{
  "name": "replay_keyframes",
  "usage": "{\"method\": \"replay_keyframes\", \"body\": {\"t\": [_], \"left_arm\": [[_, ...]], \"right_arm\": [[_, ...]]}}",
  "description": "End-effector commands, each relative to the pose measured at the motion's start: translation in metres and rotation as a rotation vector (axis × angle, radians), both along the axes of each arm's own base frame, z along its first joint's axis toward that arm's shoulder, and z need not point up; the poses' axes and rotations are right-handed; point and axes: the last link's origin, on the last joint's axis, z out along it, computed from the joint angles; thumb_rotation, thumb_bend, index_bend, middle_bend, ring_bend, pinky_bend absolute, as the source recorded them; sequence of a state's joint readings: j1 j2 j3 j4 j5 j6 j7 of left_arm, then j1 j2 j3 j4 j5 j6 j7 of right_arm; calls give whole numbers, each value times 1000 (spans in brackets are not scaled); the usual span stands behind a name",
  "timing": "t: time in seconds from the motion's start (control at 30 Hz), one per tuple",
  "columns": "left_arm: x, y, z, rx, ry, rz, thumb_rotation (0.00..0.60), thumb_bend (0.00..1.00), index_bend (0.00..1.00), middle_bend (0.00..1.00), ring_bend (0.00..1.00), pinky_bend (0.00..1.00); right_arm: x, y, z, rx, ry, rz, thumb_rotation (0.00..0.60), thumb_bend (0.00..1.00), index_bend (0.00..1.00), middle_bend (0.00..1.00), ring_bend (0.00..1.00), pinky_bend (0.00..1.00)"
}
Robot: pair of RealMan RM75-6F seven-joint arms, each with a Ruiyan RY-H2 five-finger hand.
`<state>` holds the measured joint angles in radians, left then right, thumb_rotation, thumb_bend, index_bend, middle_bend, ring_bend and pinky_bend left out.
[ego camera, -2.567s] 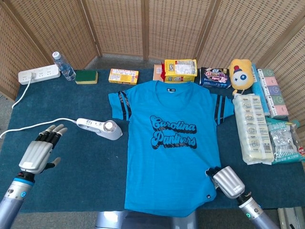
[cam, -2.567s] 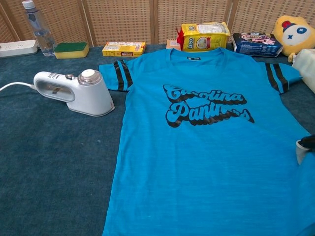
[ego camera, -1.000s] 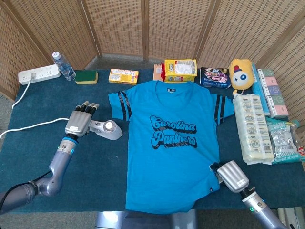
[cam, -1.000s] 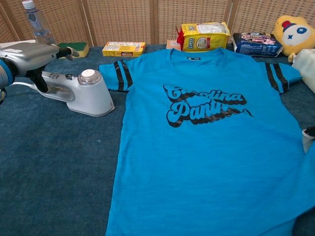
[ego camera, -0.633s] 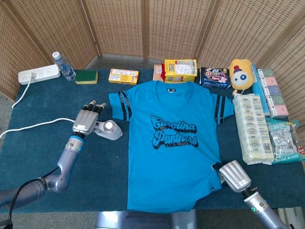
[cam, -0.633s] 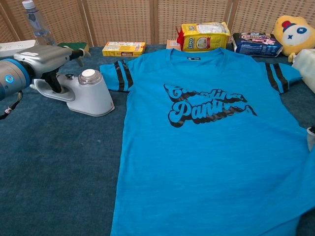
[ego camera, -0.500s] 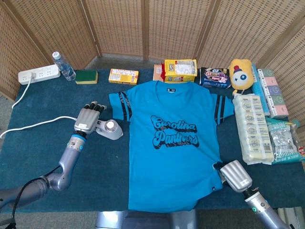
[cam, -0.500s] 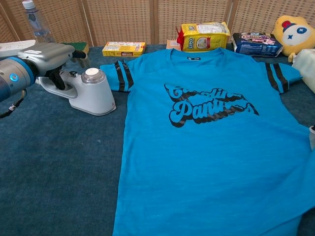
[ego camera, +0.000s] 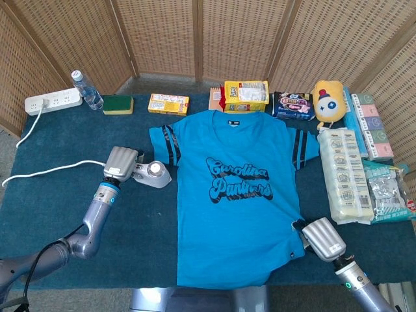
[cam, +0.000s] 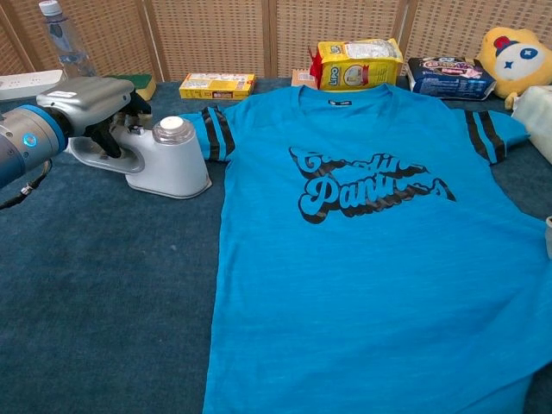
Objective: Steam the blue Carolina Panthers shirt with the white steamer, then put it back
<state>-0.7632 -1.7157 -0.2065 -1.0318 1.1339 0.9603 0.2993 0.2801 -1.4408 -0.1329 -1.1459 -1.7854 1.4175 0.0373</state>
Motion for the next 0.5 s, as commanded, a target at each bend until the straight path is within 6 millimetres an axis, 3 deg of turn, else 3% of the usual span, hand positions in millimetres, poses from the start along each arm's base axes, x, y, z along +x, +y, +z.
{"method": "replay_keyframes", "body": {"t": [0.03, 0.5], "left_arm": [[-3, -2, 2, -1, -69, 25, 600, 363, 593, 663, 586, 647], [-3, -15, 15, 4, -275, 14, 600, 374, 676, 733, 651, 731]], "right_arm": [[0, 0, 0, -3, -2, -1, 600, 597, 562, 568, 650, 778], [3, 0, 3, -14, -7, 3, 600, 595, 565, 568, 649, 779]]}}
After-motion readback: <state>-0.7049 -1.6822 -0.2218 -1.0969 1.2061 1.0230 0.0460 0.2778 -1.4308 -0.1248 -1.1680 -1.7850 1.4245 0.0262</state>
